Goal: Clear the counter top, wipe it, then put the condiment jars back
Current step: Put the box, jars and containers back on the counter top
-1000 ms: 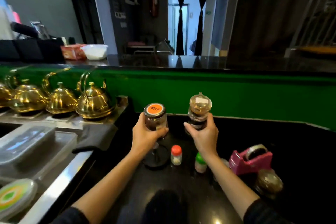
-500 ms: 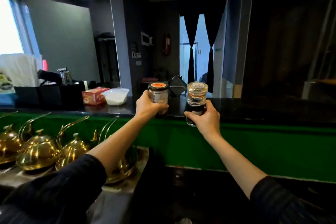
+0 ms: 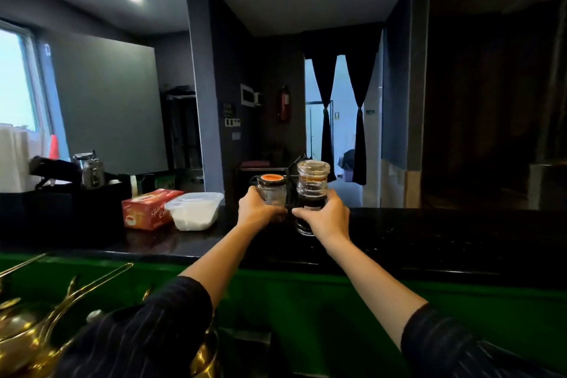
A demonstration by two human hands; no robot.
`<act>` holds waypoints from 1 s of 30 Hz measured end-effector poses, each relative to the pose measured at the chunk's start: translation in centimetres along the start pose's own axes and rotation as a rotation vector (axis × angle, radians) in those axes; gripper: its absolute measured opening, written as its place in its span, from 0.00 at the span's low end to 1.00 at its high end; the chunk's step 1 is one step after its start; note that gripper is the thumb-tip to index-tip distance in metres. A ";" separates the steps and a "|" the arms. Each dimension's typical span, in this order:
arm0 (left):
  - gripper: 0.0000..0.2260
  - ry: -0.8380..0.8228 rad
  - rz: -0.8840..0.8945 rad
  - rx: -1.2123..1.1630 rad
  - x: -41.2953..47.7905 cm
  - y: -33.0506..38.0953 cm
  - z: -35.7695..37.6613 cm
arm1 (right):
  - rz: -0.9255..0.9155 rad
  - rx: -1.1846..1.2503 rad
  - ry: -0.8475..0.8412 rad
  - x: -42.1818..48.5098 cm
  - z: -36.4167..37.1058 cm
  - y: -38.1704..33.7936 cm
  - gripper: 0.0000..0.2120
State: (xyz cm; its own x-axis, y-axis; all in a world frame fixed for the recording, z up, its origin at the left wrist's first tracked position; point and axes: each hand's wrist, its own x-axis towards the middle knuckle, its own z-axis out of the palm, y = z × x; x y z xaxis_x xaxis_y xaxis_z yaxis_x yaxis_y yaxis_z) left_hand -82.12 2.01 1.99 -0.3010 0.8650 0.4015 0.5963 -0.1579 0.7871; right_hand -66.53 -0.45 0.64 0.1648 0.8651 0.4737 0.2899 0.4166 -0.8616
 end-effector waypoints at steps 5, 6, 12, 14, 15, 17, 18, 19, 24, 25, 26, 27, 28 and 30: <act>0.31 -0.024 -0.022 -0.042 1.5 -1.2 1.0 | 0.015 -0.034 -0.049 -0.2 2.0 0.8 0.25; 0.31 -0.031 -0.025 -0.050 1.7 -1.3 1.1 | 0.017 -0.042 -0.061 -0.3 2.2 0.9 0.25; 0.27 -0.152 -0.032 -0.055 2.8 -2.0 1.4 | 0.024 -0.062 -0.098 -0.5 3.3 0.7 0.25; 0.29 -0.233 -0.032 -0.060 3.1 -2.3 1.0 | 0.027 -0.060 -0.115 -0.6 4.1 0.7 0.26; 0.31 -0.282 -0.027 -0.051 3.2 -2.5 0.7 | 0.026 -0.060 -0.124 -0.6 4.5 0.7 0.26; 0.32 -0.363 -0.038 -0.028 3.4 -3.1 -0.2 | 0.028 -0.069 -0.145 -0.8 5.2 0.7 0.27; 0.34 -0.378 -0.059 -0.042 3.3 -3.4 -0.7 | 0.028 -0.074 -0.153 -0.9 5.5 0.5 0.28; 0.37 -0.376 -0.092 -0.062 3.2 -3.6 -1.3 | 0.029 -0.079 -0.159 -1.0 5.6 0.4 0.28; 0.37 -0.287 -0.164 -0.044 1.2 -4.5 -3.3 | 0.060 -0.120 -0.191 -1.6 5.5 -0.3 0.29; 0.36 -0.262 -0.162 -0.036 0.7 -4.5 -3.5 | 0.074 -0.132 -0.208 -1.9 5.1 -0.5 0.28; 0.34 -0.222 -0.163 -0.032 0.1 -4.5 -3.7 | 0.081 -0.143 -0.220 -2.2 4.6 -0.6 0.28; 0.32 -0.168 -0.160 -0.030 -0.5 -4.5 -3.7 | 0.083 -0.161 -0.225 -2.6 3.9 -0.7 0.28; 0.28 -0.100 -0.148 -0.028 -1.2 -4.5 -3.6 | 0.077 -0.182 -0.227 -3.0 3.0 -0.8 0.29; 0.20 0.060 -0.112 -0.039 -3.6 -3.4 -3.5 | 0.063 -0.226 -0.232 -3.9 0.5 -1.2 0.30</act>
State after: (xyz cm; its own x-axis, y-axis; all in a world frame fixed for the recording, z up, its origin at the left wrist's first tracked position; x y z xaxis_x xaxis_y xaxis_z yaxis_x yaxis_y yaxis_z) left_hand -85.67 -2.26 -0.52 -0.4093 0.8482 0.3363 0.5274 -0.0809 0.8458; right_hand -68.01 -4.22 -0.24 -0.0221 0.9386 0.3442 0.4925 0.3098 -0.8133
